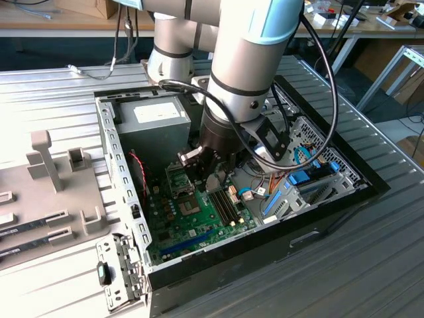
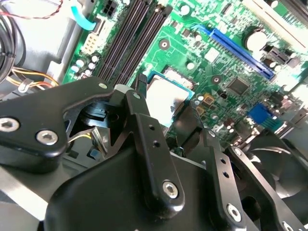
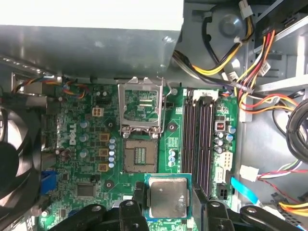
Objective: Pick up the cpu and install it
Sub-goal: 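Pick up the cpu and move it towards the insertion slot, then place the cpu into insertion slot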
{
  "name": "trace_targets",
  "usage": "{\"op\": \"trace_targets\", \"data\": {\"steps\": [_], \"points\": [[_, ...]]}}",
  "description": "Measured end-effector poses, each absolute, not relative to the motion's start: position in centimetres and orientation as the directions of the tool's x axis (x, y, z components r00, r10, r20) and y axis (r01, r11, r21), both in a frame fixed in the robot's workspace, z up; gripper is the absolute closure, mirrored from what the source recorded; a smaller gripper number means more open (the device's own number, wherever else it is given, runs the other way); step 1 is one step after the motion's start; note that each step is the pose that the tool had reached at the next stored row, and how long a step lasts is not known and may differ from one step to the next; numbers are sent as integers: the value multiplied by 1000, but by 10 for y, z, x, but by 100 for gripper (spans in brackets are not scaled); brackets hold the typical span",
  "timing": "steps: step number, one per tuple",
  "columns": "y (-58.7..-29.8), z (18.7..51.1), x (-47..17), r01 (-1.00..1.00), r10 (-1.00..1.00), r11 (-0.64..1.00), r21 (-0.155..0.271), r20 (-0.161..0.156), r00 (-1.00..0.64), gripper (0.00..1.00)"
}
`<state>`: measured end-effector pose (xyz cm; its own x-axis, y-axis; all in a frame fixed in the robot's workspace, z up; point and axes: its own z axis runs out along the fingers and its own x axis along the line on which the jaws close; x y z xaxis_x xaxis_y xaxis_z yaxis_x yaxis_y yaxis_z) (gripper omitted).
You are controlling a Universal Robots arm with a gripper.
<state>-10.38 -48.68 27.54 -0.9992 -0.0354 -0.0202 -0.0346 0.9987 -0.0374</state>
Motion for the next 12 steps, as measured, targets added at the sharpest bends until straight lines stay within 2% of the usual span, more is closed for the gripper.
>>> {"op": "trace_targets", "data": {"steps": [12], "points": [[-484,275,-101,-34,-35,999,-37,-20,-999,53]]}}
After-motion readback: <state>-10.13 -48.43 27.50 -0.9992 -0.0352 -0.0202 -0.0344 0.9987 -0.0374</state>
